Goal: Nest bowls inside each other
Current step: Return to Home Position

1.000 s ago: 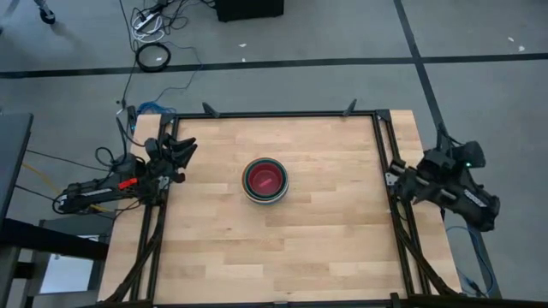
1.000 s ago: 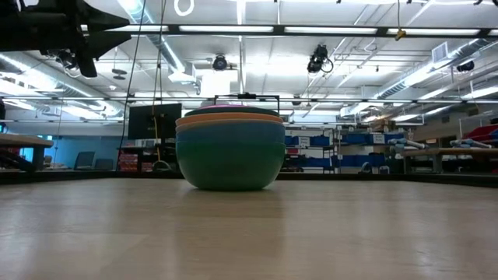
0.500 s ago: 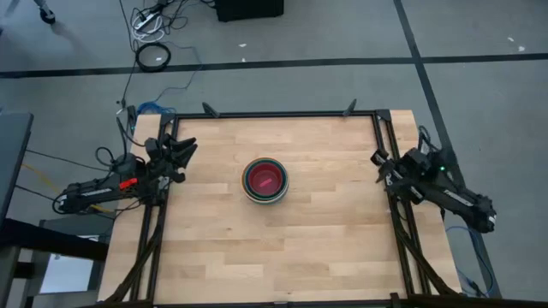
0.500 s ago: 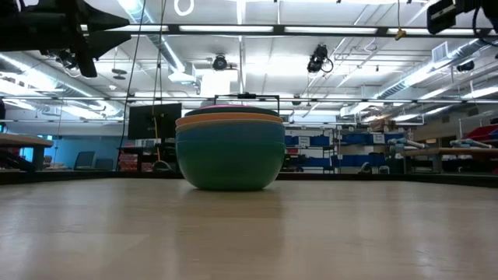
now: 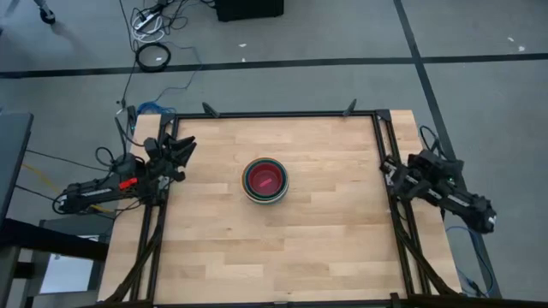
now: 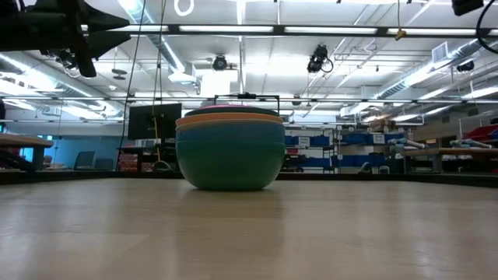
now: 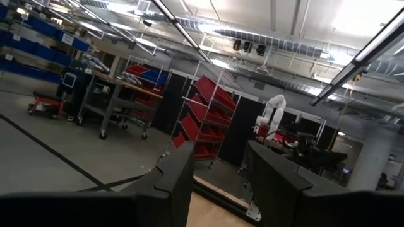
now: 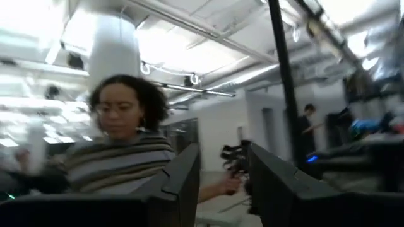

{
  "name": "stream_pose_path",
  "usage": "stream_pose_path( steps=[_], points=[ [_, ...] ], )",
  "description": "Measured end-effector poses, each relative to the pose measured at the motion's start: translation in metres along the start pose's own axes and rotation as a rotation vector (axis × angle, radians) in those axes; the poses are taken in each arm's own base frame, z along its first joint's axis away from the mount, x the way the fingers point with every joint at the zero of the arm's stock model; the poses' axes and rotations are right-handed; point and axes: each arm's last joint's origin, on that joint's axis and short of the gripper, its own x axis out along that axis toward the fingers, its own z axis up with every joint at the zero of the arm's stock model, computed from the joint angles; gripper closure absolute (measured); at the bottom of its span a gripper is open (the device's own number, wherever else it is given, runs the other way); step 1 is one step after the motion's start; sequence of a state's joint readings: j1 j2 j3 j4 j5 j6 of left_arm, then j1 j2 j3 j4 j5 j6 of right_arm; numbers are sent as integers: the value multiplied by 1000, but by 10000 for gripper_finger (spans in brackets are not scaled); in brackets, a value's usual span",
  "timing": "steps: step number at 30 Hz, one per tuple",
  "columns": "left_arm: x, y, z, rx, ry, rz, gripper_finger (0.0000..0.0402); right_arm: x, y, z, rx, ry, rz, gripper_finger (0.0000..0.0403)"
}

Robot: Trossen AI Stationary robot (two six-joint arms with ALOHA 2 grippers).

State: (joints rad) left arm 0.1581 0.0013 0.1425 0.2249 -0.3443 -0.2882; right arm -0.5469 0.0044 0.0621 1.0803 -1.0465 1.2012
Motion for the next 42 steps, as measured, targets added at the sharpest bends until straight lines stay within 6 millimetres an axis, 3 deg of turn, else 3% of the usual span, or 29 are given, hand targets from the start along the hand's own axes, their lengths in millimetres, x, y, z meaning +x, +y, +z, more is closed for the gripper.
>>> stream_pose_path(
  steps=[4, 10, 32, 35, 42],
  points=[
    [0, 0, 0, 0, 1, 0, 249, -4, 2, -10, 177, 15, 87, 277],
    [0, 0, 0, -3, 1, 3, 249, -10, 34, -4, 197, -45, 356, 277],
    [0, 1, -2, -25, 20, 12, 249, -11, 36, -3, 544, 9, 506, 277],
    [0, 1, -2, -27, 23, 13, 249, -11, 36, -3, 479, -3, 513, 277],
    [0, 3, -8, 79, 76, 26, 249, -6, 24, -7, 45, -53, 370, 277]
  ],
)
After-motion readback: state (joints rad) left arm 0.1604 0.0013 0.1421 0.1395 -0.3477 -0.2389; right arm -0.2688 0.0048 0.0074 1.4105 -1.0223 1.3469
